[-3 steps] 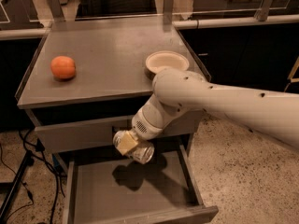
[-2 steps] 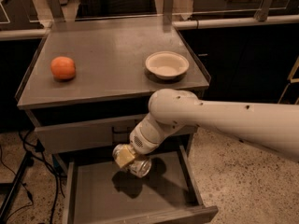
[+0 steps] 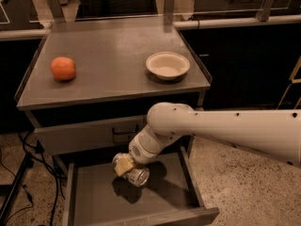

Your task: Place 7up can into middle drawer

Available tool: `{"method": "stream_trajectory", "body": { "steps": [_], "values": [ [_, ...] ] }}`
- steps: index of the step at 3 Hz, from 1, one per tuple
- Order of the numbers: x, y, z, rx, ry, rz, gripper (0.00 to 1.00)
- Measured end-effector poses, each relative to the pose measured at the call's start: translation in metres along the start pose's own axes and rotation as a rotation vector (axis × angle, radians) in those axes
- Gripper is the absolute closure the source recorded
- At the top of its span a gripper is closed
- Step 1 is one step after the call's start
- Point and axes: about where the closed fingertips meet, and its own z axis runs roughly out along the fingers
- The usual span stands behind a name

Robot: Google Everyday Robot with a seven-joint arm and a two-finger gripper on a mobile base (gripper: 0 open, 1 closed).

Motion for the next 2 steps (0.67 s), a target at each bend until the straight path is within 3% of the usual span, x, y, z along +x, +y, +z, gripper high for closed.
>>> {"method": "stream_trajectory", "body": {
  "steps": [1, 2],
  "values": [
    [0.005, 0.000, 0.017, -0.001, 0.002, 0.018, 1.00],
    [0.015, -0.016, 0.058, 0.012, 0.023, 0.061, 1.00]
  ]
}}
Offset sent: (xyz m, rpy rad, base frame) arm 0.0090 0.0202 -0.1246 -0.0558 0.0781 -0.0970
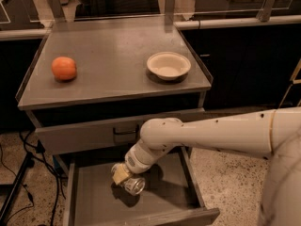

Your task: Place 7up can into middle drawer

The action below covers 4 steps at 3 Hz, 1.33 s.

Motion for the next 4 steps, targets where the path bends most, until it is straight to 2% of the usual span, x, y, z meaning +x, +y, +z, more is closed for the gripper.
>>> {"method": "stream_trajectory", "body": {
  "steps": [2, 3, 4],
  "values": [
    [0.020, -0.026, 0.071, -0.012, 0.043, 0.115, 1.00],
    [0.021, -0.026, 0.074, -0.014, 0.046, 0.118, 1.00],
    [0.023, -0.022, 0.095, -0.022, 0.063, 0.113, 1.00]
  ]
}}
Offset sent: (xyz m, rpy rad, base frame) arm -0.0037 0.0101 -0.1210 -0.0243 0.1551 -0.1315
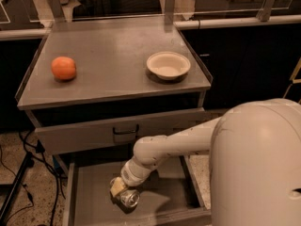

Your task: Place 7up can into middle drawer

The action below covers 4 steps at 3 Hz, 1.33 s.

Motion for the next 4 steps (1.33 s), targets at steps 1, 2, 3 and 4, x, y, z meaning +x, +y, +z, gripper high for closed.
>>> {"method": "stream_trajectory", "body": {
  "steps": [1, 2, 3, 4],
  "values": [
    [-0.007, -0.007, 0.019, 0.026, 0.001, 0.010, 1.00],
    [-0.008, -0.016, 0.035, 0.045, 0.003, 0.032, 1.00],
    [0.002, -0.023, 0.054, 0.052, 0.023, 0.064, 1.00],
    [0.015, -0.031, 0.068, 0.056, 0.040, 0.095, 1.00]
  ]
}}
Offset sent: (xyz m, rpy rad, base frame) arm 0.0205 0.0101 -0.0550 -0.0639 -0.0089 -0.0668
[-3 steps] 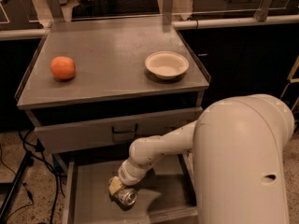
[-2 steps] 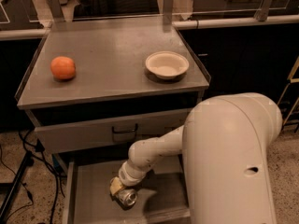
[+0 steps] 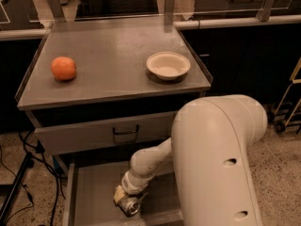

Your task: Place 7up can into middle drawer

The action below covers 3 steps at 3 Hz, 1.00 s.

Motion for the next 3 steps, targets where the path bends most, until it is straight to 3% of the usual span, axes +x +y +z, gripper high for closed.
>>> {"method": "stream_trajectory", "body": {
  "steps": [1, 2, 3],
  "values": [
    [0.0079, -0.0080, 0.0080, 0.000, 0.003, 0.017, 1.00],
    [0.0116, -0.0099, 0.0106, -0.041, -0.013, 0.029, 0.83],
    [0.0122, -0.0105, 0.0104, -0.049, -0.017, 0.031, 0.59]
  ]
}}
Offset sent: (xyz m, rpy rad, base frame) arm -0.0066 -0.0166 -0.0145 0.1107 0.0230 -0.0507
